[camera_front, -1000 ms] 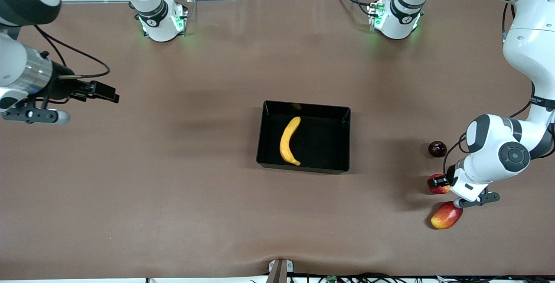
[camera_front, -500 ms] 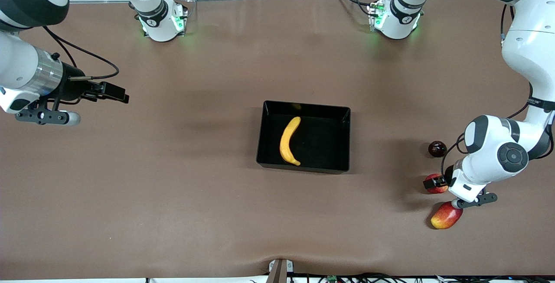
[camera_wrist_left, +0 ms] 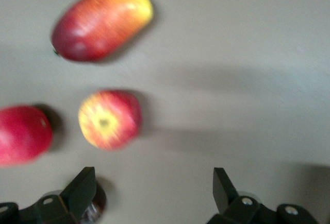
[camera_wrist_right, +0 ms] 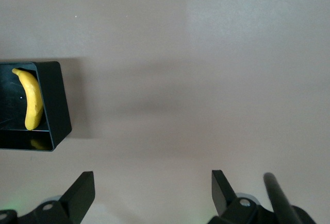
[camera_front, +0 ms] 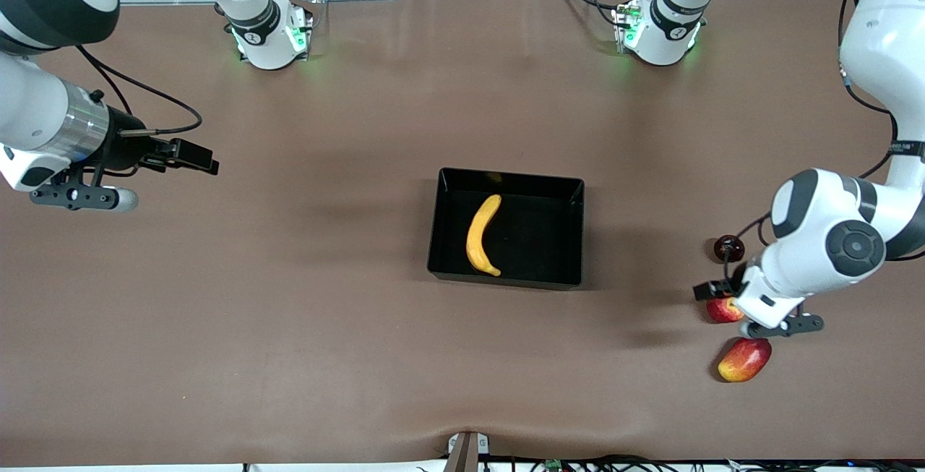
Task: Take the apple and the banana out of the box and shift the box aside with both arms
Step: 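Carry the apple beside the plum and mango, open the left gripper, then move the left gripper back into the box toward the yellow banana, then grasp the banana with the left gripper while the right gripper reaches the box, then lift the banana out with the left gripper while the right gripper grips the box, then lower the banana by the fruits while the right gripper drags the box, then raise the left gripper away while the right gripper releases the box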
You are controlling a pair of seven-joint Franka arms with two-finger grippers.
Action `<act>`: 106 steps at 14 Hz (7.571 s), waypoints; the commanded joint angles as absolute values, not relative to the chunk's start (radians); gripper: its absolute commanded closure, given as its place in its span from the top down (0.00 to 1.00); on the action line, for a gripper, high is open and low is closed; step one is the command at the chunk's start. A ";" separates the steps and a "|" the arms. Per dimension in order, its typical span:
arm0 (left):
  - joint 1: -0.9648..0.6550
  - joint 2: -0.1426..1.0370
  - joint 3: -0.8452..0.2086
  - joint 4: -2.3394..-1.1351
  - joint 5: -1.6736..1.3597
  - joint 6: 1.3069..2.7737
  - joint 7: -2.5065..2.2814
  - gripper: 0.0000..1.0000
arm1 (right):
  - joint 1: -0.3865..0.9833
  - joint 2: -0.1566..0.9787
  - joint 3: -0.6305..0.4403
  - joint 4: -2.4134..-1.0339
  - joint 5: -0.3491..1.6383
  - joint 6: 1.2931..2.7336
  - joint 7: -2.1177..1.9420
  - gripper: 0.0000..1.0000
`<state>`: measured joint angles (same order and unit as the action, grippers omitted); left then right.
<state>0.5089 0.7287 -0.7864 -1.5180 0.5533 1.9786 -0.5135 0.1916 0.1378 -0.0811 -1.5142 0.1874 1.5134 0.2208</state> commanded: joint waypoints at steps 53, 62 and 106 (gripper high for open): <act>-0.001 0.630 -0.662 -1.539 0.534 2.154 -0.777 0.00 | 0.633 0.472 -0.084 -1.755 0.373 2.276 0.561 1.00; 0.319 0.721 -0.701 -1.644 0.549 2.124 -0.114 0.00 | 0.729 0.650 -0.087 -1.626 0.333 2.362 0.606 0.26; 0.753 0.273 -1.026 -1.420 0.360 1.520 -0.388 1.00 | -0.342 0.437 -0.091 -1.910 0.222 2.082 -0.572 0.00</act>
<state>0.7471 0.2807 -1.0093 -1.4397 0.3769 1.5698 -0.3927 -0.2789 0.4130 -0.1162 -1.9056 0.2095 2.0778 -0.5190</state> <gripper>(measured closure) 0.000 0.943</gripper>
